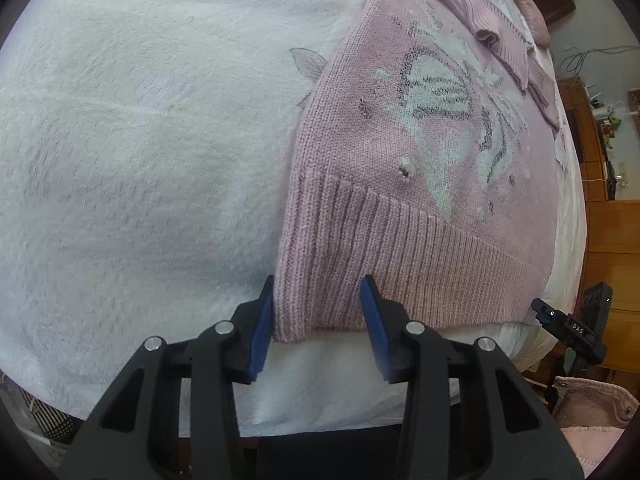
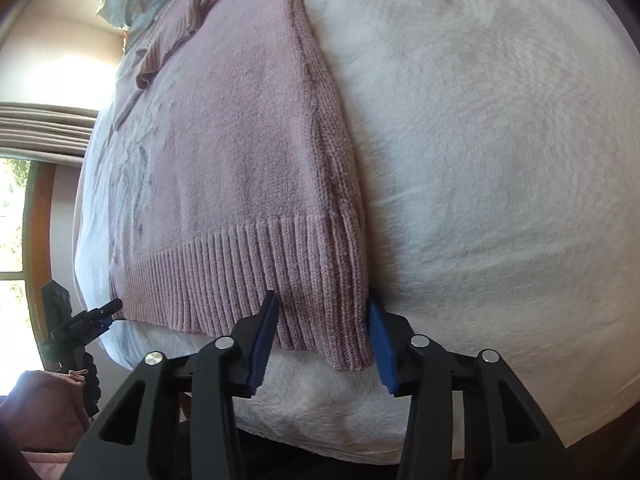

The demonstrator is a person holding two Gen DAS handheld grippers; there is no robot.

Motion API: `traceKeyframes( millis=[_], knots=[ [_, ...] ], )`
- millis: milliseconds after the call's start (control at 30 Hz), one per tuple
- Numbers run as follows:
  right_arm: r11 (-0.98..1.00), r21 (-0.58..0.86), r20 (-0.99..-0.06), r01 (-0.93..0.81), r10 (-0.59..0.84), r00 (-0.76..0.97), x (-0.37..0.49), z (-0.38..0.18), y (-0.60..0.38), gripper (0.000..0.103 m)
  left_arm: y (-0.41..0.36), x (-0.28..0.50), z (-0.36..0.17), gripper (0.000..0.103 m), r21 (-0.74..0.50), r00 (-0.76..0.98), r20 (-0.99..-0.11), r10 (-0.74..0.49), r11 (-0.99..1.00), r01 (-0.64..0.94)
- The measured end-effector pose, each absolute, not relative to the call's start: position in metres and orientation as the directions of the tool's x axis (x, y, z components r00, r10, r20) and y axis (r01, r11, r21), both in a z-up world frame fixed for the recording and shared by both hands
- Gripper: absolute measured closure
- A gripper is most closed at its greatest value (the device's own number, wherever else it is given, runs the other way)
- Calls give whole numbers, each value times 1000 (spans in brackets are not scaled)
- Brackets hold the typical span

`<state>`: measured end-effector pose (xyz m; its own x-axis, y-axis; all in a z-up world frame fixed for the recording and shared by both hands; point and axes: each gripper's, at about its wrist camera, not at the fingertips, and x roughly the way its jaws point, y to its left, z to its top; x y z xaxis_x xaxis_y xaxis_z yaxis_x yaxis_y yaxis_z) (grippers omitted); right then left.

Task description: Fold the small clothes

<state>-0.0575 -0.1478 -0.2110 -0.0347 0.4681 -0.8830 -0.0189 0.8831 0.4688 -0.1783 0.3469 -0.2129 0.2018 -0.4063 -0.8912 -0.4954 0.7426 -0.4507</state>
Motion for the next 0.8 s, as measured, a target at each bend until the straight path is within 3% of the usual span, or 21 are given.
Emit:
traceKeyframes(
  millis=[67,167,433,800],
  knots=[
    [881,473,-880,-1,473,-34,-61,-211,-149,69,351,-178,-216,91,-500,211,-862,-460,710,-496],
    [873,487,-872,2,487,-48,-66,-211,-146,88,350,-173,-218,93,-522,199,-848,-492,703,-484],
    [802,594,-804,68,594,16,-66,-185,-155,91,349,-154,-189,95,-630,254,-775,-578,681,-373],
    [583,800,-600,142,770,218,-15,-136,-177,91,370,-103,-142,95,-721,433,-689,-581,610,-329]
  ],
)
